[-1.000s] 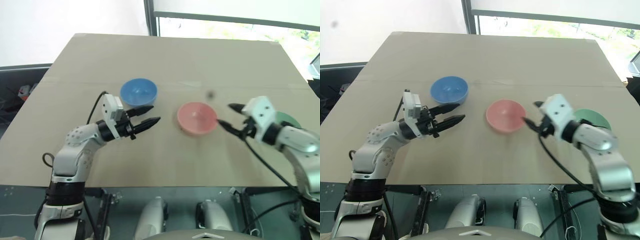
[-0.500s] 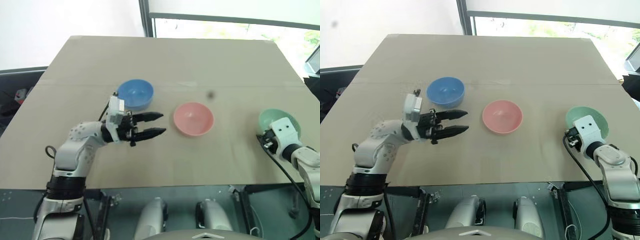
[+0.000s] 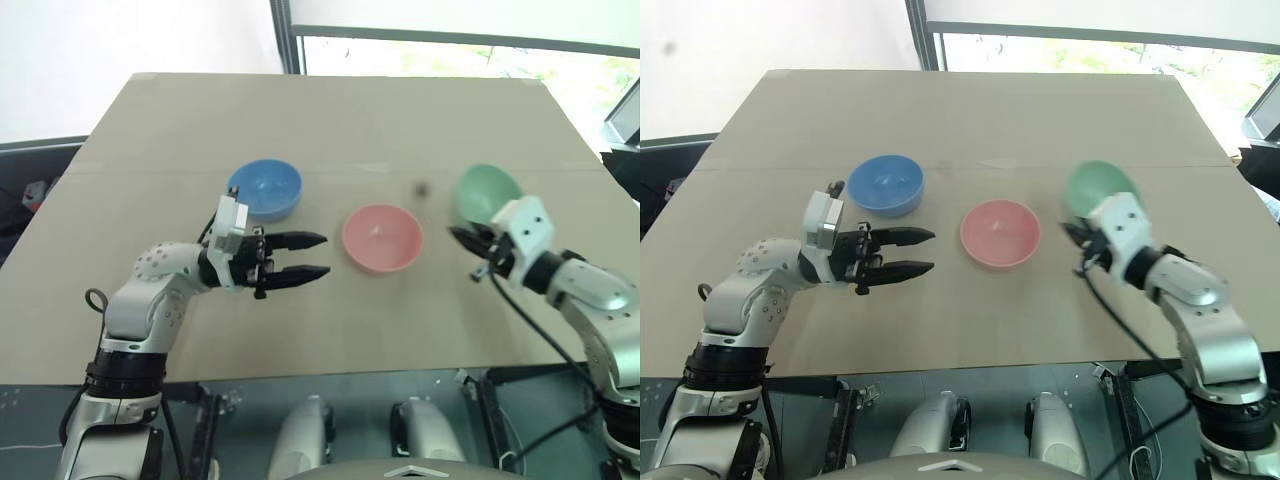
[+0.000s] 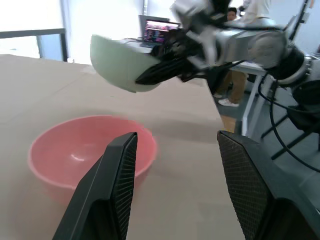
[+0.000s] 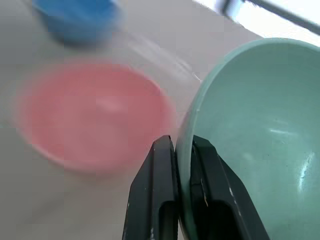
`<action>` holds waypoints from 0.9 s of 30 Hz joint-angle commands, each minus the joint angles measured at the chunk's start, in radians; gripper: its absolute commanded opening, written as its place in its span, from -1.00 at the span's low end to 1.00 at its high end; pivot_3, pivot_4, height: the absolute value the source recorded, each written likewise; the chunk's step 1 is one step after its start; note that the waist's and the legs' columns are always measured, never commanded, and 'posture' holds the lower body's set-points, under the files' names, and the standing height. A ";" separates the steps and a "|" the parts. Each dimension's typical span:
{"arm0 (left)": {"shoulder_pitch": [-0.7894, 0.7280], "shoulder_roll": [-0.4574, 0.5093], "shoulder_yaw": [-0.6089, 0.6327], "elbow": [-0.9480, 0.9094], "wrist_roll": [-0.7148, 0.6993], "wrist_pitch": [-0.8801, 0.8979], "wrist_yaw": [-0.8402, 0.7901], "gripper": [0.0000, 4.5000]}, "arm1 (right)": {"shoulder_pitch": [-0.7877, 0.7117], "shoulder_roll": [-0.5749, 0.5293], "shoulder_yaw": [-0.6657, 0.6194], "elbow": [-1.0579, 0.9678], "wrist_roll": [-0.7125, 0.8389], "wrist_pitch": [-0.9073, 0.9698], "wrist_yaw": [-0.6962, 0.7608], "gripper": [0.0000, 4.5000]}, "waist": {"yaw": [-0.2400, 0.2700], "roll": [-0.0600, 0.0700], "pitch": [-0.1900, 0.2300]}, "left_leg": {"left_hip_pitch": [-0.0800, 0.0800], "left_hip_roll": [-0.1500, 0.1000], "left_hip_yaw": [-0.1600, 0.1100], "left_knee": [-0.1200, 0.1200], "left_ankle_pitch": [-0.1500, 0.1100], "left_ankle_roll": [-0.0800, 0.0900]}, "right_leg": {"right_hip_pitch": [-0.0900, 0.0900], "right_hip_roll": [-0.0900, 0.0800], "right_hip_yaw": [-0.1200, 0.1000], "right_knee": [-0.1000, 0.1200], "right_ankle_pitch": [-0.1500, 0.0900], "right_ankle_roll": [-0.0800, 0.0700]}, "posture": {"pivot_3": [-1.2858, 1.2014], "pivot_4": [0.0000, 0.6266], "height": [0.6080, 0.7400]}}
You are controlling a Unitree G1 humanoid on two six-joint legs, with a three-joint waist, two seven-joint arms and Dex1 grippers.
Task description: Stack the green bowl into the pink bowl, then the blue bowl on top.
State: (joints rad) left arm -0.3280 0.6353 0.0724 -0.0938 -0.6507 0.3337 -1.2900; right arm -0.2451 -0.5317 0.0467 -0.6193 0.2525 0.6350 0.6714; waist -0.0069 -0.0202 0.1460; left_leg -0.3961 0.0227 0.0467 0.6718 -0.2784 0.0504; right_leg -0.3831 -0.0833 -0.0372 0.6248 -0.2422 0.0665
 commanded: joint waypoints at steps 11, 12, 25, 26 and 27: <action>0.038 0.009 0.077 -0.071 0.030 -0.004 0.178 0.19 | -0.176 0.048 0.207 0.239 -0.087 -0.172 0.052 0.21 | 0.019 0.000 0.000 | -0.001 -0.001 0.000 0.002 -0.001 0.001 | 0.000 -0.002 -0.001 0.000 0.000 0.000 | 0.03 -0.52 1.00; 0.042 0.008 0.082 -0.077 0.035 -0.004 0.199 0.19 | -0.170 0.046 0.195 0.220 -0.071 -0.170 0.058 0.39 | 0.019 0.000 0.000 | -0.001 -0.001 0.000 0.001 -0.001 0.001 | 0.000 -0.002 -0.001 0.000 0.000 0.000 | 0.03 -0.52 1.00; -0.098 0.075 -0.106 -0.077 0.660 0.159 0.757 0.19 | -0.084 0.021 0.010 0.051 0.080 -0.114 0.006 0.39 | 0.021 0.000 0.000 | -0.001 -0.005 0.000 0.001 0.000 0.001 | 0.000 -0.002 -0.002 0.001 0.000 0.000 | 0.03 -0.52 1.00; -0.114 0.075 -0.122 -0.064 0.673 0.163 0.755 0.19 | -0.085 0.021 0.010 0.053 0.077 -0.119 0.002 0.39 | 0.021 0.000 0.000 | 0.000 -0.005 0.000 0.001 0.000 0.001 | 0.000 -0.002 -0.002 0.001 0.000 0.000 | 0.03 -0.52 1.00; -0.138 0.067 -0.143 -0.038 0.689 0.169 0.757 0.19 | -0.088 0.023 0.009 0.058 0.074 -0.125 -0.003 0.39 | 0.020 0.000 0.000 | 0.000 -0.005 0.000 0.001 0.000 0.000 | 0.000 -0.002 -0.002 0.001 0.000 0.000 | 0.03 -0.52 1.00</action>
State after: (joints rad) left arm -0.4277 0.6976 -0.0375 -0.1548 -0.0042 0.4932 -0.5402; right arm -0.3224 -0.5070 0.0875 -0.5316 0.3215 0.5267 0.6852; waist 0.0134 -0.0204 0.1463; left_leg -0.3965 0.0180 0.0471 0.6727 -0.2787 0.0508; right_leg -0.3830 -0.0850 -0.0390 0.6254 -0.2420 0.0667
